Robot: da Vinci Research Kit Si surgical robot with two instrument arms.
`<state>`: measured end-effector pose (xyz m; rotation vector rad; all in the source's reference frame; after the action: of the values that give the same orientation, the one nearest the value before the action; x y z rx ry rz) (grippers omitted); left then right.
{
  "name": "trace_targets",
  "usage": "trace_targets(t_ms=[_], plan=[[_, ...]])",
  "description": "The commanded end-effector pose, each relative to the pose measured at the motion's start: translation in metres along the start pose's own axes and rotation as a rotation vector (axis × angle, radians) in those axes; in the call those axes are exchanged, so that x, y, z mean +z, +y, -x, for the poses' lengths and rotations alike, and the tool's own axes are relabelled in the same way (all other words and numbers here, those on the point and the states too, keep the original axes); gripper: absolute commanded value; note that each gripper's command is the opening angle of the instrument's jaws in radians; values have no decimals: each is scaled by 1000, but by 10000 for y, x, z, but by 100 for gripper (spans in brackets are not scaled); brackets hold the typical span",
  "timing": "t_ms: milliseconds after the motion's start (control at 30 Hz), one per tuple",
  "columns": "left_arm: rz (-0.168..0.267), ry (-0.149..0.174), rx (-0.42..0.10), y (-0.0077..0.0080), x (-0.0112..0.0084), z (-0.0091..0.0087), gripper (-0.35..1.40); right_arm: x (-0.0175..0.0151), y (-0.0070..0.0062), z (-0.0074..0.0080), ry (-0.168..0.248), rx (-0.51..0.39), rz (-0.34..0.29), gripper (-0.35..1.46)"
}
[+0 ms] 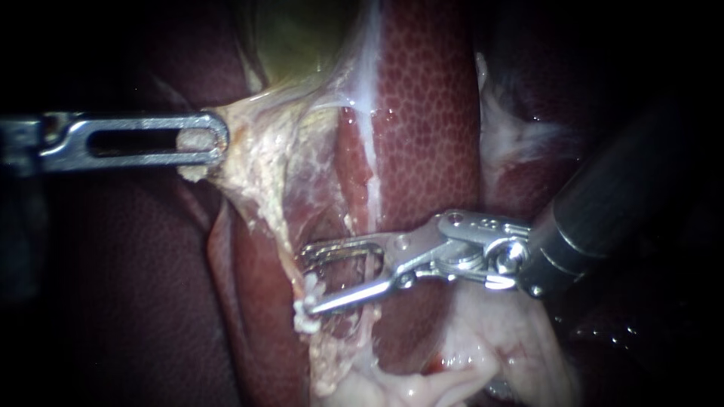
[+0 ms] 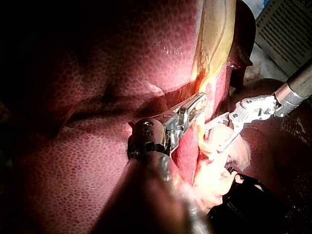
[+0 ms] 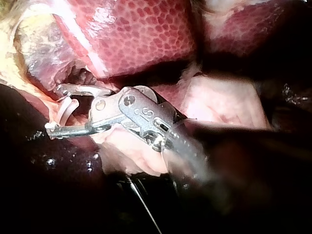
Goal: Going back second clip left tube
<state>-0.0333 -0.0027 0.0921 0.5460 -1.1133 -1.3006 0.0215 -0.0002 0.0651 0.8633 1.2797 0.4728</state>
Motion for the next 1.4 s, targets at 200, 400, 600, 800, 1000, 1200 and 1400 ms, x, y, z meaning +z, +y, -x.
trace_targets(t_ms=[200, 400, 600, 800, 1000, 1200, 1400], plan=[[0, 0, 0, 0, 0, 0, -35, 12, -10, -3, 2, 1, 11, 60], [0, 0, 0, 0, 0, 0, -35, 33, -17, -3, 6, -8, 21, 60], [0, 0, 0, 0, 0, 0, -35, 36, -17, 0, 6, -9, 24, 60], [0, 0, 0, -1, 0, 0, -35, 27, -14, 0, 6, -13, 24, 60], [-1, 0, 0, 0, -1, 0, -35, -5, -11, -2, 5, -57, 20, 60], [-1, 0, 0, -1, -1, 0, -35, -50, -18, -13, 4, -98, 20, 60], [-1, 0, 0, -1, -1, 0, -35, -99, -31, -40, 8, -138, 36, 60]])
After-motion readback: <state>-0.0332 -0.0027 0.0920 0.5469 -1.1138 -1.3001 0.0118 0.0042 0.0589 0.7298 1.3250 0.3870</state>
